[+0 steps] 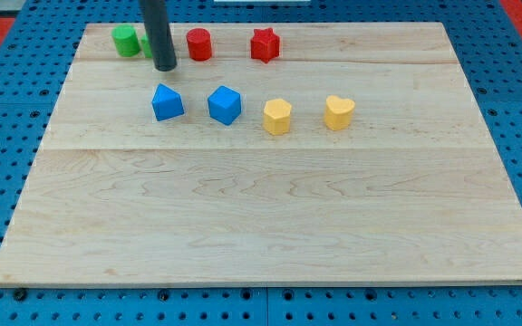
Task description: Push the red circle along with the red star slightly right
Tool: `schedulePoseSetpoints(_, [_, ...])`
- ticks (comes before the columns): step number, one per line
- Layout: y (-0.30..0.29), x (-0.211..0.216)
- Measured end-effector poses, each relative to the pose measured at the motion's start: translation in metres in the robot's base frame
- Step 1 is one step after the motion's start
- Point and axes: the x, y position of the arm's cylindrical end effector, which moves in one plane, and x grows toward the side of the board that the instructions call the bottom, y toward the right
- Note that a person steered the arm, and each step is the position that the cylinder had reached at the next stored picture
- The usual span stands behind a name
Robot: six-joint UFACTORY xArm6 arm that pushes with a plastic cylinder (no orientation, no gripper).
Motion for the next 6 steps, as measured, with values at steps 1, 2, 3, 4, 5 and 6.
schedulePoseSetpoints(1, [0.029, -0.027])
schedulePoseSetpoints(2, [0.031, -0.040])
schedulePoseSetpoints(3, [-0.010, -0.051])
schedulePoseSetpoints(4, [0.037, -0.059])
schedulePoseSetpoints(5, [0.120, -0.048])
schedulePoseSetpoints(6, [0.179, -0.042])
